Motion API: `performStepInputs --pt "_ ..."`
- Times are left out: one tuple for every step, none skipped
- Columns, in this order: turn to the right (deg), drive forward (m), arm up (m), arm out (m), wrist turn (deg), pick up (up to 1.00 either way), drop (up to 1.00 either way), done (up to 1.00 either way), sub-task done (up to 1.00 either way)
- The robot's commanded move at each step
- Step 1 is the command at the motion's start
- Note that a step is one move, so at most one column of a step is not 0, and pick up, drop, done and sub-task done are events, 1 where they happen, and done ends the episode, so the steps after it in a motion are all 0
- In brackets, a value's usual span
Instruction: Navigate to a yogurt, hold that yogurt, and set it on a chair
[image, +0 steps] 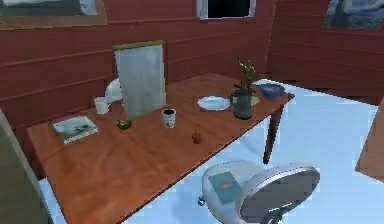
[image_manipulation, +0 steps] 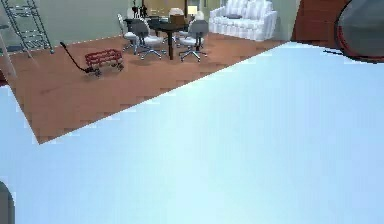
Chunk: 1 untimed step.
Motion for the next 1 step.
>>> performStepInputs --pt "45.0 0.0 0.0 0.0 0.0 0.0 0.0 0.0 0.0"
